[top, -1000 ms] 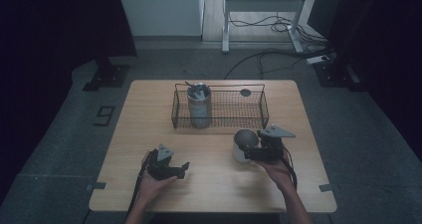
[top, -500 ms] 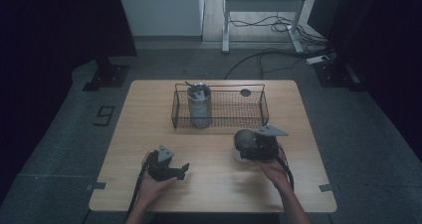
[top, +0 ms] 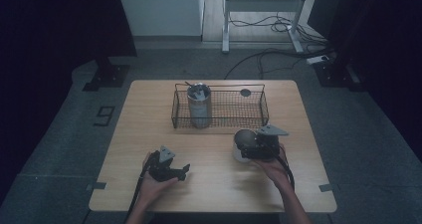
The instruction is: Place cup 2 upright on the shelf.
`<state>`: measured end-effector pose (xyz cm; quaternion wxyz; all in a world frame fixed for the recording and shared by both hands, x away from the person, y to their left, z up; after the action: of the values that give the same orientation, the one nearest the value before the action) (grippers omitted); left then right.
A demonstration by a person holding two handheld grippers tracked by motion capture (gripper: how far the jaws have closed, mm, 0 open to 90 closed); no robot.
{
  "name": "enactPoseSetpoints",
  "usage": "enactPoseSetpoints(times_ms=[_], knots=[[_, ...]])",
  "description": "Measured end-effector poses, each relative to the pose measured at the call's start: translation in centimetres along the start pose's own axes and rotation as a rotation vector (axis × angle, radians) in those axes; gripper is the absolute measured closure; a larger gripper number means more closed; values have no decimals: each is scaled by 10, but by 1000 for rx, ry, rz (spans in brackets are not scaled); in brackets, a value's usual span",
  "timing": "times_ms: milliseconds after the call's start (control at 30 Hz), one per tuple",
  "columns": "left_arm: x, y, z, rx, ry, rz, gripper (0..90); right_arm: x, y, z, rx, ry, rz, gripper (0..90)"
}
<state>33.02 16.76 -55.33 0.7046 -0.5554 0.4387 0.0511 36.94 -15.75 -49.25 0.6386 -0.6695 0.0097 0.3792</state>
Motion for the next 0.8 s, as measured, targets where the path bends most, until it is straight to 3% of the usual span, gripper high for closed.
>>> enactPoseSetpoints(times_ms=[67,433,800], knots=[[1,0,0,-1,0,3,40,2,1,0,3,-10,7,30],[4,2,-1,5,-1,14,41,14,8,5,-53,28,76,48],[3,2,-2,9,3,16,41,15,10,4,-77,13,66,53]])
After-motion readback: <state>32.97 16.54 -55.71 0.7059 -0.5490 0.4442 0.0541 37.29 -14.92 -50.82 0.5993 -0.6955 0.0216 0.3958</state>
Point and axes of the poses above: each handheld gripper's, and its own axes: x roughly forward along the jaws, y roughly out of its underside, z roughly to its left, the point moved 3 cm from there along x, roughly forward along the jaws
